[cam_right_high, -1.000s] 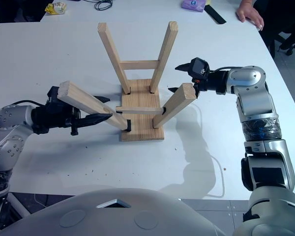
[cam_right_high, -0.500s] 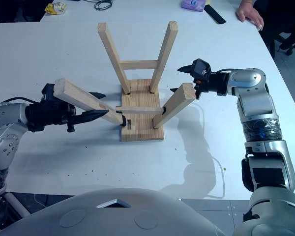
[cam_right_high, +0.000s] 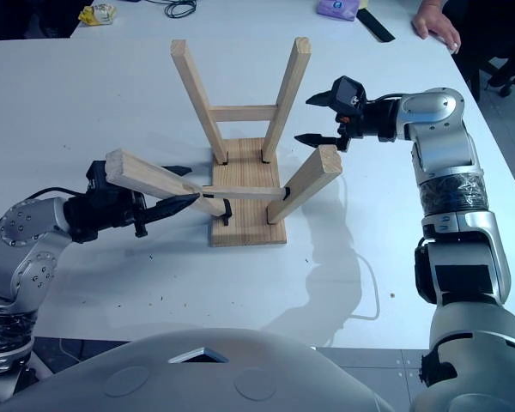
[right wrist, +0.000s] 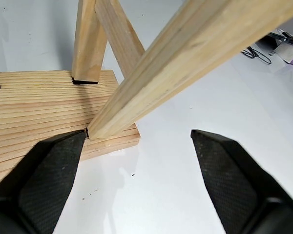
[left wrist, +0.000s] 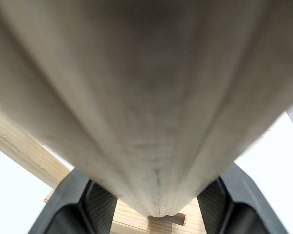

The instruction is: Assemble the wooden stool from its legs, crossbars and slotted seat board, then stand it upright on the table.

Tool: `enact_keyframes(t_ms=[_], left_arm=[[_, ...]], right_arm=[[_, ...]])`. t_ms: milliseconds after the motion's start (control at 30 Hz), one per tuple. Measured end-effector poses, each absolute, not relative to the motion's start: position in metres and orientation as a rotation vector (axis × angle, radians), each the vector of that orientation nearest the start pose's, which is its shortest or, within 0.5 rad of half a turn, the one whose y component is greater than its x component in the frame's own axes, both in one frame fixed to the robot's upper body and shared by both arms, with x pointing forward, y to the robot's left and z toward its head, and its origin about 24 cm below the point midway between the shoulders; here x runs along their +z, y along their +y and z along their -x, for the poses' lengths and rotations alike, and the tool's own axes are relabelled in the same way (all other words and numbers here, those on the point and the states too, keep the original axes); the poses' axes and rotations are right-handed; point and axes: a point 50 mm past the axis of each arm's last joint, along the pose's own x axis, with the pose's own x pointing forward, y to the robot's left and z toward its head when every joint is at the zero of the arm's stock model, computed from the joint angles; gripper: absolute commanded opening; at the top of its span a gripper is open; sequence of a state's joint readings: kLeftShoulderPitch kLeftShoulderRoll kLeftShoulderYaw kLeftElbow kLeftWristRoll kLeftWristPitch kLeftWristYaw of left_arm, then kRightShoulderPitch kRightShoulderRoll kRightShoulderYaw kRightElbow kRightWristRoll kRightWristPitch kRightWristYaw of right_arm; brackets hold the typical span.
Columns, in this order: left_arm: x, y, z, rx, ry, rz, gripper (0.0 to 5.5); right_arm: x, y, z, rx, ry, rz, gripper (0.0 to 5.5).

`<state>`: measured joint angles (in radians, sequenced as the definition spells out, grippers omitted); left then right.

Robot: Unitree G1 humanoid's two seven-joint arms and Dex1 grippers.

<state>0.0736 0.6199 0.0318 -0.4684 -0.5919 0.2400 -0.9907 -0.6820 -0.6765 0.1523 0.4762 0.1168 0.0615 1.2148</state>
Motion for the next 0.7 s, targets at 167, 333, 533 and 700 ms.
enact_keyframes(t_ms=[167,333,533,700], left_arm=[[0.13,0.174,-0.195,-1.232,-0.05,-0.109,2.04],[0.132,0.179,-0.193,-1.264,-0.02,-0.112,2.04],[0.133,0.185,-0.197,-1.291,-0.011,-0.117,2.04],[0.133,0.187,-0.197,-1.305,-0.009,-0.13,2.04]], right_arm=[[0.146,-0.215,-0.335,1.106,0.234,0.571,3.95],[0.145,-0.215,-0.334,1.103,0.232,0.571,3.95],[0.144,-0.215,-0.333,1.104,0.233,0.568,3.95],[0.144,-0.215,-0.333,1.103,0.238,0.564,3.95]])
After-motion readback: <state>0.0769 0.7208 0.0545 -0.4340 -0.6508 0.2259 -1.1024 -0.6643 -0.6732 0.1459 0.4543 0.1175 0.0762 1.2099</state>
